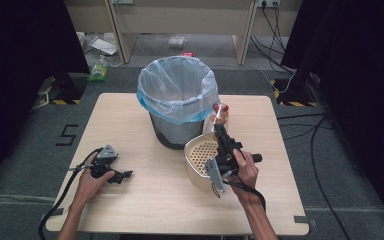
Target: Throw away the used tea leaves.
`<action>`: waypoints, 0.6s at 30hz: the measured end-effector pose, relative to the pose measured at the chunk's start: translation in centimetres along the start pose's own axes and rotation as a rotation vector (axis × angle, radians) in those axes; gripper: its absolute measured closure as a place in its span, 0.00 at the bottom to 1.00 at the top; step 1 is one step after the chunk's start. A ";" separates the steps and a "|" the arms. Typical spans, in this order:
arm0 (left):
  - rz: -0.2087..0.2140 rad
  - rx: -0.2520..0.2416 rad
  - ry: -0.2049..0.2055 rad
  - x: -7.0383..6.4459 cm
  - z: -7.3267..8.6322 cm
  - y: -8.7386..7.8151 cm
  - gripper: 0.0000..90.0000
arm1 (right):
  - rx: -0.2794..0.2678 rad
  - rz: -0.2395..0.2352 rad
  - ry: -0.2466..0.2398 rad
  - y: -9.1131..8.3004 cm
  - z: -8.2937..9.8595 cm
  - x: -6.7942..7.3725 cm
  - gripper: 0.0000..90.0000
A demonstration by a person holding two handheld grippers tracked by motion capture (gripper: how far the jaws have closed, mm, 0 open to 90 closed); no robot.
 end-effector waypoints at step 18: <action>0.000 0.000 0.000 0.0 0.0 0.0 0.00 | -0.009 0.032 -0.065 0.2 -0.6 0.0 0.97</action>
Point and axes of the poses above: each handheld gripper's, and its own axes: y roughly forward along the jaws, z roughly out of its underside, x roughly to its left, the point moved 5 cm from there along y, roughly forward along the jaws, and after that the axes turned 14 degrees about -x, right-handed, at the moved point
